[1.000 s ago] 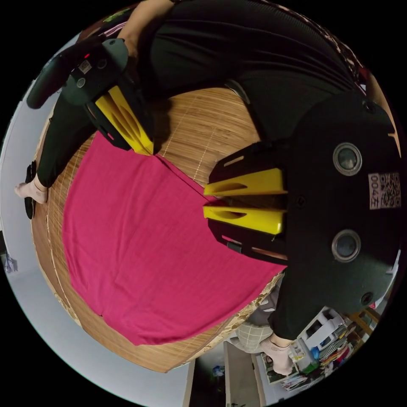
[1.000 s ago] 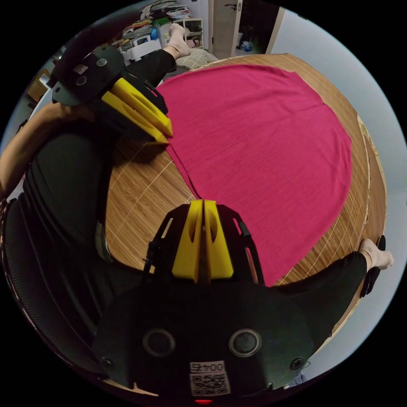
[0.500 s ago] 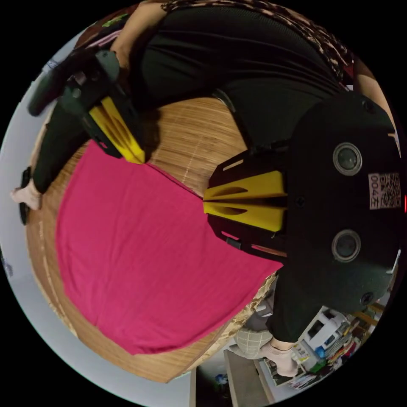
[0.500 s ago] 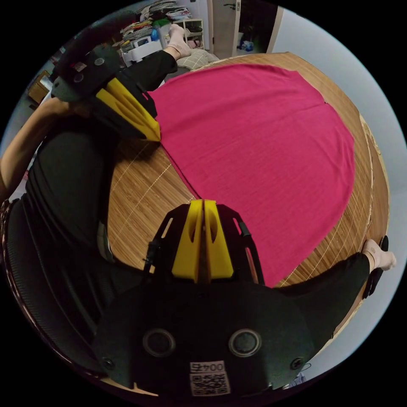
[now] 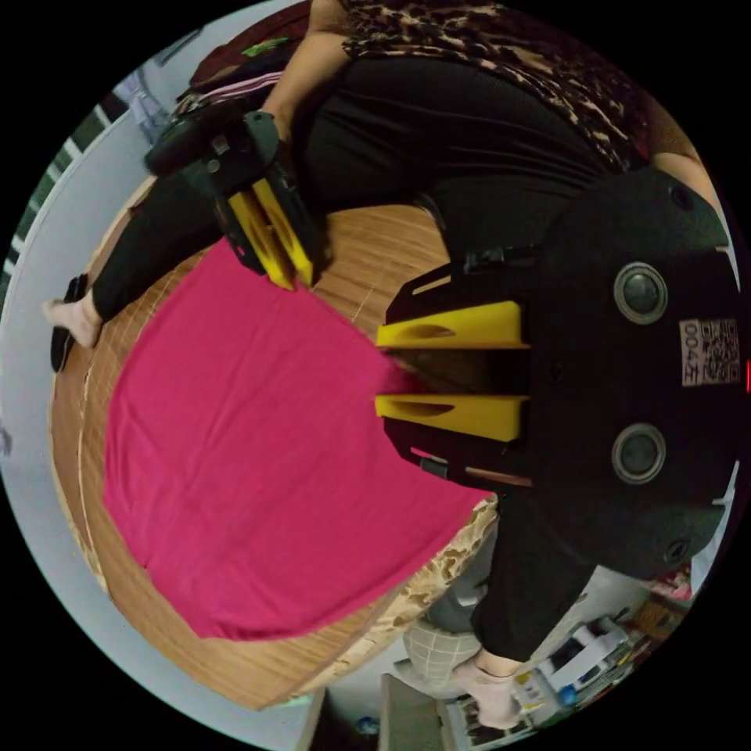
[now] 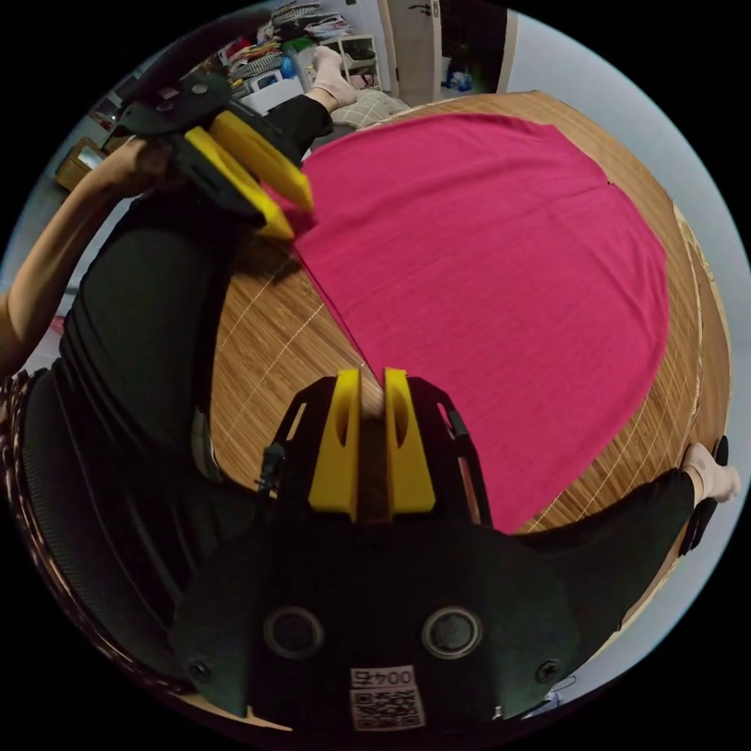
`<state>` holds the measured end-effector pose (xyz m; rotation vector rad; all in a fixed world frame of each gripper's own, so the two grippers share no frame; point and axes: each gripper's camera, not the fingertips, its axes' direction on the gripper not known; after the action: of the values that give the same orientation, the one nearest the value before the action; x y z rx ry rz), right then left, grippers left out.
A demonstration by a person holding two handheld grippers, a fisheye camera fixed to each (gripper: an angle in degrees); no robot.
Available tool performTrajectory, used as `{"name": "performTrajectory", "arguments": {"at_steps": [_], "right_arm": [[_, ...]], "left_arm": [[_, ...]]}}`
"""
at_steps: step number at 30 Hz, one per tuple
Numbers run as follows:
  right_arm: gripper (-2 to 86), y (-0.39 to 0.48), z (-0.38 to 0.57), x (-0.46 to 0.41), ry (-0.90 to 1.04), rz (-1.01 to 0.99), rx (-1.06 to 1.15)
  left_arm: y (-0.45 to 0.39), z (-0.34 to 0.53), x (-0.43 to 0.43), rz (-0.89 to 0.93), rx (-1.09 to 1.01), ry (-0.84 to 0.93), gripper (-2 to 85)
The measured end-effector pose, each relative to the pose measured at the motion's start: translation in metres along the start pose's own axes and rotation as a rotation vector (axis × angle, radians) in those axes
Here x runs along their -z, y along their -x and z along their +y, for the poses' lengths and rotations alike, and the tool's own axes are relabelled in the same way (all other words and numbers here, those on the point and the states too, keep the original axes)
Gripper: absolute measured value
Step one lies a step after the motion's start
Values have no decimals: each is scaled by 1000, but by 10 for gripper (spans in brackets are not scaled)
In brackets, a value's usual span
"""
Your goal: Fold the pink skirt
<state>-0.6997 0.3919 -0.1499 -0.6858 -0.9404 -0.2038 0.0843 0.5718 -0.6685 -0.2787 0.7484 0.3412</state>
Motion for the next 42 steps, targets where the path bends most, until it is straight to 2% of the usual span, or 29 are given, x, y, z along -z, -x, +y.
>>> {"name": "performTrajectory", "arguments": {"at_steps": [4, 11, 19, 23, 29, 32, 34, 38, 42], "right_arm": [[57, -1, -3, 8, -3, -23, -10], [54, 2, -9, 24, -4, -33, -19], [55, 12, -17, 41, -2, -31, -9], [53, 18, -22, 51, -4, -34, -5], [65, 27, -31, 64, -8, -42, 3], [78, 26, -34, 74, -18, -91, -6], [104, 22, -34, 84, -34, -119, -26], [147, -6, -26, 132, -145, -34, -85], [159, -44, -32, 160, -58, 194, -69]], "left_arm": [[37, 2, 6, -66, 71, -38, 85], [70, -3, -19, -169, 0, 144, 77], [90, 13, -15, -137, -39, 137, 88], [84, 11, -13, -206, -79, 188, 124], [79, 5, 7, -170, -71, -6, 142], [79, -3, -19, -179, -93, 72, 144], [80, 0, -20, -175, -94, 40, 144], [84, 7, -17, -168, -80, 18, 146], [85, 7, -15, -175, -78, 14, 147]]}}
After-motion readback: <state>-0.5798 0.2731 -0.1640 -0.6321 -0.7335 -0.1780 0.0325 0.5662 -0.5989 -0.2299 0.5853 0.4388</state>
